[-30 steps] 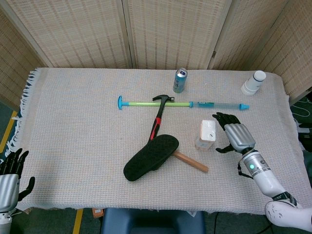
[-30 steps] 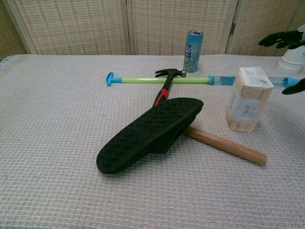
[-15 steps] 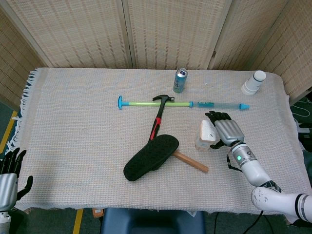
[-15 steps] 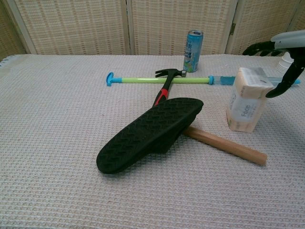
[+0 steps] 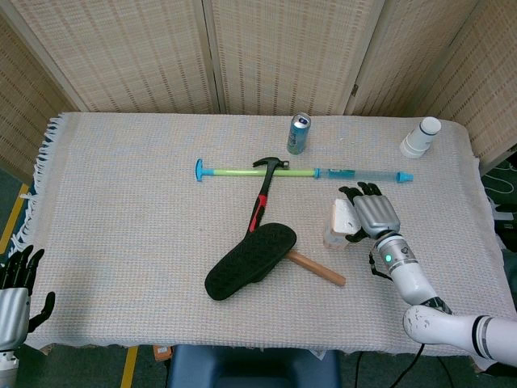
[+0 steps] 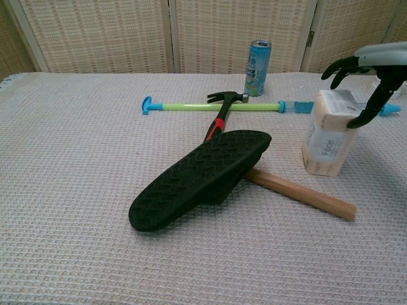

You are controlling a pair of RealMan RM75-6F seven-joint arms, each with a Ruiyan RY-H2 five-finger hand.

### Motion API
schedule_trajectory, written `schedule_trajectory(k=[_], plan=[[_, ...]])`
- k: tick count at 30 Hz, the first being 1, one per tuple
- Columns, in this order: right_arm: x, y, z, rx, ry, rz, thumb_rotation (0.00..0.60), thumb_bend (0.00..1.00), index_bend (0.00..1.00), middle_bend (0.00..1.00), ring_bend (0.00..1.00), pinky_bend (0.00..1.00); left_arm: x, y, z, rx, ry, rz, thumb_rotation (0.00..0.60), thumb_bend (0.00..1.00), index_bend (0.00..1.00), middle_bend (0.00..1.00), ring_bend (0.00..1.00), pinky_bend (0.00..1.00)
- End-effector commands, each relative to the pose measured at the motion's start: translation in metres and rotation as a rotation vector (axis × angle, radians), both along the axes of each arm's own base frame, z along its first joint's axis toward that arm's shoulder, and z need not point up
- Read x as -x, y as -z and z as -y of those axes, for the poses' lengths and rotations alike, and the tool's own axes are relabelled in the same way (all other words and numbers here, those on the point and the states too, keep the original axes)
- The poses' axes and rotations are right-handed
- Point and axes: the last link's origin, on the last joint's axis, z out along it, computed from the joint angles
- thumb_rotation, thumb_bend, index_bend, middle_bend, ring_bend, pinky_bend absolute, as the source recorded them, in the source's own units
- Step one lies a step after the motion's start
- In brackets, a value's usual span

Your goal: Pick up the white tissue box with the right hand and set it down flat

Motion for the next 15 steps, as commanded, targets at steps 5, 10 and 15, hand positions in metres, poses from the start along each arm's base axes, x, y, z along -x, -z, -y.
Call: schedule_trajectory(k=[5,10,15], plan=[[-0.0012,0.0036,0.0021,-0.001,0.005,-0.010,0.600,0.10,0.16,0.17,0.02,0.00,0.0000,0.0003,0.0001,0.003,0.001,-0.002,0.600,0.40,0.07,0.00,0.00,0.17],[-0.0016,0.0047,0.0018,0.002,0.006,-0.015,0.600,0.10,0.21,0.21,0.04,0.00,-0.0002,0.0005,0.0003,0.004,0.002,0.000,0.600,0.40,0.07,0.00,0.00,0.17],[0.0000,0.0051,0.0021,0.010,0.011,-0.019,0.600,0.10,0.27,0.26,0.09,0.00,-0.0004,0.0003,0.0005,0.003,0.004,-0.001,0.600,0.40,0.07,0.00,0.00,0.17]])
